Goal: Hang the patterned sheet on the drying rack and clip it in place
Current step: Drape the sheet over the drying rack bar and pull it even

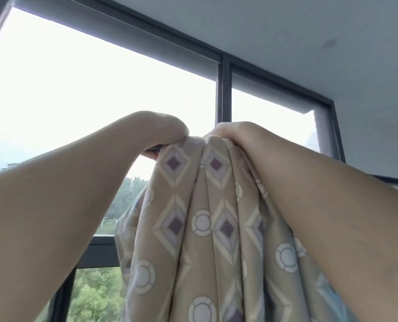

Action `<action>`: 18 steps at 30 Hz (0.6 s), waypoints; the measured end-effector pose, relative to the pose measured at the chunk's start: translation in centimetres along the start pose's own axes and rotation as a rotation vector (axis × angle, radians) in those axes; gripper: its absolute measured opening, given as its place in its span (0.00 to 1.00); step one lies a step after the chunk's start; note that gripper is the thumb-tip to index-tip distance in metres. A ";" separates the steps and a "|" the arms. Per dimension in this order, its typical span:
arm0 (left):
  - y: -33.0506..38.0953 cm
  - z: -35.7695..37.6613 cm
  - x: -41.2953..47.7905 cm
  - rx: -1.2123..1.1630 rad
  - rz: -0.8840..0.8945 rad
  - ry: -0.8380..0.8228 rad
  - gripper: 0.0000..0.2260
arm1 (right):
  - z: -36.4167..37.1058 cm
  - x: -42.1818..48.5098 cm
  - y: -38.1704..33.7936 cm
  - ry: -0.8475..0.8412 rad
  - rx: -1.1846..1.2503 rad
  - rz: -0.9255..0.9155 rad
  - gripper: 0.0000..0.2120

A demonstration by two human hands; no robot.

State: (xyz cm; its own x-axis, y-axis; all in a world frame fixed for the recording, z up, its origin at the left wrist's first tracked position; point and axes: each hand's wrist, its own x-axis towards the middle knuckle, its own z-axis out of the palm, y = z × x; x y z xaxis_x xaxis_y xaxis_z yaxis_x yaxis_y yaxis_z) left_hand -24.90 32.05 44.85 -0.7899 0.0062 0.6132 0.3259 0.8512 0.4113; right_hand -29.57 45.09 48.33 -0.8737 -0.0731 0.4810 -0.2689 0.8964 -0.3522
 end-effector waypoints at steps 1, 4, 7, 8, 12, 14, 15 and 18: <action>0.0 0.1 -0.1 0.009 0.010 0.023 0.15 | 0.1 -0.3 0.1 0.123 -0.026 -0.059 0.09; -0.2 0.4 -0.1 0.080 -0.008 0.056 0.16 | 0.3 -1.7 0.8 0.501 0.080 -0.214 0.08; -0.2 0.3 -0.3 0.117 -0.054 0.164 0.15 | 1.3 -4.5 3.0 0.581 0.132 -0.360 0.12; -0.3 0.4 -0.6 0.148 -0.059 0.227 0.13 | 1.7 -5.4 4.1 0.571 0.131 -0.400 0.11; -1.4 2.2 -2.5 0.109 0.007 0.679 0.10 | 3.4 -8.3 7.8 0.553 0.140 -0.416 0.13; -1.8 4.1 -4.8 -0.088 0.151 0.832 0.08 | 4.5 -9.3 9.2 0.602 0.149 -0.409 0.16; -2.1 5.1 -6.0 -0.143 0.224 0.866 0.08 | 5.0 -10.0 9.7 0.622 0.176 -0.406 0.17; -3.6 8.0 -8.4 -0.234 0.389 0.773 0.13 | 6.7 -11.6 11.1 0.645 0.361 -0.351 0.23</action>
State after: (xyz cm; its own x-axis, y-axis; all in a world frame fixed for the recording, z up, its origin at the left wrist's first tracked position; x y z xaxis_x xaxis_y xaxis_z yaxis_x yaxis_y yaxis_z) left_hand -23.60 33.12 32.84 -0.0579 -0.1550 0.9862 0.6620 0.7335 0.1542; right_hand -25.14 53.01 33.44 -0.3389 0.0417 0.9399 -0.6935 0.6641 -0.2795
